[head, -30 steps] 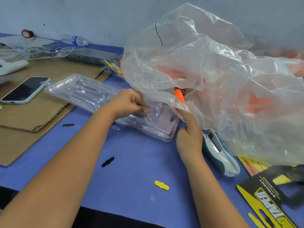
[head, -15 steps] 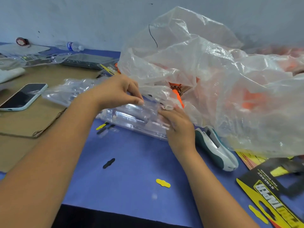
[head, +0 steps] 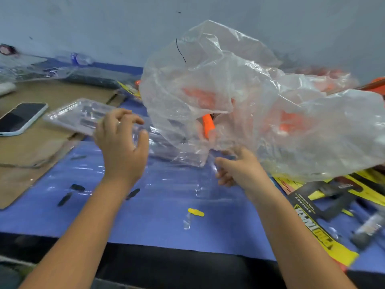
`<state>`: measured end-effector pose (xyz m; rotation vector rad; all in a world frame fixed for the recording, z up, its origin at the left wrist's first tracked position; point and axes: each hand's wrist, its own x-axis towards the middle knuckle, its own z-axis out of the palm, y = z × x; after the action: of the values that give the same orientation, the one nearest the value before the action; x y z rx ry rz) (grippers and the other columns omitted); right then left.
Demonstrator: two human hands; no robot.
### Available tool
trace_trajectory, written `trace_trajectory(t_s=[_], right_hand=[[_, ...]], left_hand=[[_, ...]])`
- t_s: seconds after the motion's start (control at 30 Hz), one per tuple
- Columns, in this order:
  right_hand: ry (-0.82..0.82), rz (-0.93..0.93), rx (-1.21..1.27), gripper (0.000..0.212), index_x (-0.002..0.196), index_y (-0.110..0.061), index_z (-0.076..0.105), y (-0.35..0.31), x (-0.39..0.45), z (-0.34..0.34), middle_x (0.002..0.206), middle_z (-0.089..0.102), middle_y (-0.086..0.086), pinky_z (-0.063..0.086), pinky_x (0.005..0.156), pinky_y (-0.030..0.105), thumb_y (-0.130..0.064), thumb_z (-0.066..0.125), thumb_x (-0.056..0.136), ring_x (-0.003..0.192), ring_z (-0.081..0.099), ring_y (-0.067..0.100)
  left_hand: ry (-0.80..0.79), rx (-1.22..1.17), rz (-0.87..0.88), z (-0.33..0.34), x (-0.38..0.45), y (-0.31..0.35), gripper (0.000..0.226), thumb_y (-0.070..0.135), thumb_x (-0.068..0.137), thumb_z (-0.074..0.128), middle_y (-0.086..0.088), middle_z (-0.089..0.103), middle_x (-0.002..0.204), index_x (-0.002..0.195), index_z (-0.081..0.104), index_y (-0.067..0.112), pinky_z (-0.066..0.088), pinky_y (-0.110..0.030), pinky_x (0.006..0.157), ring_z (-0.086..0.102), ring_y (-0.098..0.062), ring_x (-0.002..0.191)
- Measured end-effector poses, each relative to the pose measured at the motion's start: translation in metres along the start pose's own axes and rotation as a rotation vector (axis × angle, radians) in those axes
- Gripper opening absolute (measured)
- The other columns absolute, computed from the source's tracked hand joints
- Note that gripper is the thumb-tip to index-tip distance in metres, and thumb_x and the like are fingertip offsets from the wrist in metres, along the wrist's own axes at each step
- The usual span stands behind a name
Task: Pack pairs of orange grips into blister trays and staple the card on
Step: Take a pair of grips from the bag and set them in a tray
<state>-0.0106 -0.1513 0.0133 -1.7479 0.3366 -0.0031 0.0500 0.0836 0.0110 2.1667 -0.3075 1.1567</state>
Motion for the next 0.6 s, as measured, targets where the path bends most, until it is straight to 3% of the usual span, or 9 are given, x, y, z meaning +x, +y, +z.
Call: trace_trajectory(t_s=[0.07, 0.13, 0.17, 0.23, 0.3, 0.37, 0.5, 0.6], right_hand=[[0.006, 0.031, -0.114, 0.023, 0.106, -0.01, 0.051, 0.009, -0.004, -0.005, 0.061, 0.062, 0.006, 0.044, 0.044, 0.025, -0.015, 0.064, 0.087, 0.046, 0.057, 0.021], [0.202, -0.063, -0.294, 0.023, 0.106, -0.02, 0.052, 0.012, -0.005, -0.008, 0.08, 0.064, -0.001, 0.048, 0.06, 0.032, -0.028, 0.063, 0.087, 0.072, 0.064, 0.023], [0.327, -0.15, -0.383, 0.019, 0.104, -0.025, 0.053, 0.01, -0.004, -0.008, 0.085, 0.062, -0.007, 0.044, 0.065, 0.032, -0.031, 0.06, 0.088, 0.081, 0.062, 0.021], [0.495, -0.312, -0.487, 0.018, 0.106, -0.023, 0.059, 0.001, -0.001, -0.01, 0.094, 0.062, -0.006, 0.04, 0.07, 0.032, -0.027, 0.056, 0.089, 0.091, 0.058, 0.021], [0.521, -0.382, -0.519, 0.023, 0.109, -0.017, 0.065, -0.009, 0.012, -0.013, 0.107, 0.064, 0.003, 0.044, 0.08, 0.035, -0.022, 0.054, 0.09, 0.102, 0.056, 0.025], [0.465, -0.386, -0.54, 0.025, 0.108, -0.016, 0.068, -0.022, 0.026, -0.012, 0.11, 0.064, 0.006, 0.045, 0.086, 0.036, -0.019, 0.049, 0.092, 0.105, 0.055, 0.027], [0.29, -0.43, -0.556, 0.03, 0.099, -0.009, 0.071, -0.044, 0.049, -0.004, 0.091, 0.067, 0.01, 0.047, 0.072, 0.036, -0.013, 0.043, 0.093, 0.079, 0.056, 0.03], [0.178, -0.37, -0.583, 0.029, 0.103, -0.002, 0.067, -0.05, 0.067, 0.004, 0.105, 0.066, 0.018, 0.047, 0.079, 0.036, -0.015, 0.043, 0.094, 0.096, 0.058, 0.035]], left_hand=[[-0.336, 0.136, 0.051, 0.009, -0.005, 0.01, 0.034, 0.034, 0.084, 0.052, -0.007, 0.057, 0.127, 0.11, 0.066, 0.018, 0.03, -0.044, 0.1, 0.048, -0.032, 0.118], [-0.632, 0.255, 0.064, 0.021, -0.016, 0.018, 0.036, 0.044, 0.092, 0.049, 0.001, 0.046, 0.143, 0.123, 0.06, 0.03, 0.019, -0.045, 0.11, 0.034, -0.025, 0.135], [-0.7, 0.293, 0.072, 0.028, -0.023, 0.019, 0.036, 0.047, 0.095, 0.046, 0.004, 0.041, 0.147, 0.127, 0.056, 0.034, 0.011, -0.045, 0.113, 0.026, -0.02, 0.139], [-0.727, 0.297, 0.071, 0.036, -0.03, 0.021, 0.036, 0.048, 0.096, 0.041, 0.007, 0.041, 0.147, 0.128, 0.055, 0.038, 0.002, -0.045, 0.113, 0.021, -0.016, 0.141], [-0.715, 0.251, 0.07, 0.041, -0.029, 0.025, 0.033, 0.047, 0.096, 0.041, 0.009, 0.043, 0.144, 0.124, 0.057, 0.039, 0.004, -0.046, 0.112, 0.022, -0.016, 0.14], [-0.751, 0.237, 0.109, 0.047, -0.027, 0.029, 0.031, 0.045, 0.097, 0.04, 0.01, 0.043, 0.144, 0.12, 0.06, 0.038, 0.007, -0.044, 0.112, 0.023, -0.015, 0.139], [-0.789, 0.192, 0.182, 0.054, -0.026, 0.032, 0.027, 0.042, 0.097, 0.044, 0.01, 0.047, 0.141, 0.114, 0.064, 0.037, 0.01, -0.034, 0.109, 0.026, -0.014, 0.138], [-0.768, 0.164, 0.209, 0.058, -0.024, 0.032, 0.028, 0.042, 0.097, 0.045, 0.009, 0.052, 0.137, 0.112, 0.067, 0.033, 0.017, -0.033, 0.107, 0.031, -0.016, 0.137]])
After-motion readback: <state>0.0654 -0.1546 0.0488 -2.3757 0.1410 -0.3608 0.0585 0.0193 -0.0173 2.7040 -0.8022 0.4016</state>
